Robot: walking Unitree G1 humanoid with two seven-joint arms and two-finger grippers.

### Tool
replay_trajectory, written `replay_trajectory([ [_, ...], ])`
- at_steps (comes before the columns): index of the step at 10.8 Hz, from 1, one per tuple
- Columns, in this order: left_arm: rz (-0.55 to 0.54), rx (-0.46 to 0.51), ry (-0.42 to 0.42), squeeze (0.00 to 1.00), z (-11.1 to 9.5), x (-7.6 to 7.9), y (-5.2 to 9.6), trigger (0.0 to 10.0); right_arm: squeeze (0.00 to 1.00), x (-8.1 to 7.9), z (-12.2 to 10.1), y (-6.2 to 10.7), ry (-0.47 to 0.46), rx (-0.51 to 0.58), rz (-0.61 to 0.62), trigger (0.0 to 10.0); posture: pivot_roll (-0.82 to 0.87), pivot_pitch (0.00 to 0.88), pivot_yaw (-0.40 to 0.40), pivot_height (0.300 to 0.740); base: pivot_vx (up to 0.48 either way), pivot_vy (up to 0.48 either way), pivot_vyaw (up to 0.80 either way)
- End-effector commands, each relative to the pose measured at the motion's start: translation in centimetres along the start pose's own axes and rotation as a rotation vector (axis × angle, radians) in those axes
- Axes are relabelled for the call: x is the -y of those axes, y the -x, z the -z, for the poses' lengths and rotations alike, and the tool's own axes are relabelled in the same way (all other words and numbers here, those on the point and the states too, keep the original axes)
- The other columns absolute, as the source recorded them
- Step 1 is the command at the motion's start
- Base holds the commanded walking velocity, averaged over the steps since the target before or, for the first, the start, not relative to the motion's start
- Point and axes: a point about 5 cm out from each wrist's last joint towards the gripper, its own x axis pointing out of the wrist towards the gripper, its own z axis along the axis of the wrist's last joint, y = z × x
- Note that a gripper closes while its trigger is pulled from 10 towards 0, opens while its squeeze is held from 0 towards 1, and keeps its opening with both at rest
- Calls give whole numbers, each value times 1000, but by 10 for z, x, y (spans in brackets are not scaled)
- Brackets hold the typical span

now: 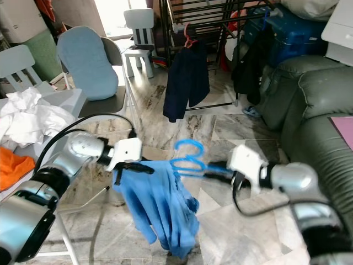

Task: Hang hanger

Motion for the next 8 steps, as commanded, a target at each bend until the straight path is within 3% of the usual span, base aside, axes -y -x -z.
replay_trajectory([
  [1, -39, -3, 30, 0, 6, -1, 10, 0, 1000, 9, -5, 2, 28, -6, 28, 10000, -215, 0, 128, 740, 0, 0, 0],
  [2, -63, -9, 49, 0, 11, -1, 12, 0, 1000, 14, -7, 5, 57, -26, 42, 10000, -215, 0, 126, 740, 0, 0, 0],
  [3, -95, -27, 68, 0, 17, 0, 16, 0, 1000, 23, -5, 10, 136, -86, 70, 10000, -213, 0, 124, 740, 0, 0, 0],
  [4, -134, -47, 82, 0, 22, 0, 22, 0, 1000, 39, -5, 17, 240, -170, 174, 10000, -213, 0, 125, 740, 0, 0, 0],
  [5, -141, -71, 92, 0, 28, 2, 25, 0, 1000, 56, -9, 25, 262, -194, 315, 10000, -215, 0, 131, 740, 0, 0, 0],
  [8, -137, -76, 122, 0, 35, 9, 23, 0, 1000, 69, -8, 27, 239, -156, 513, 10000, -220, 0, 136, 740, 0, 0, 0],
])
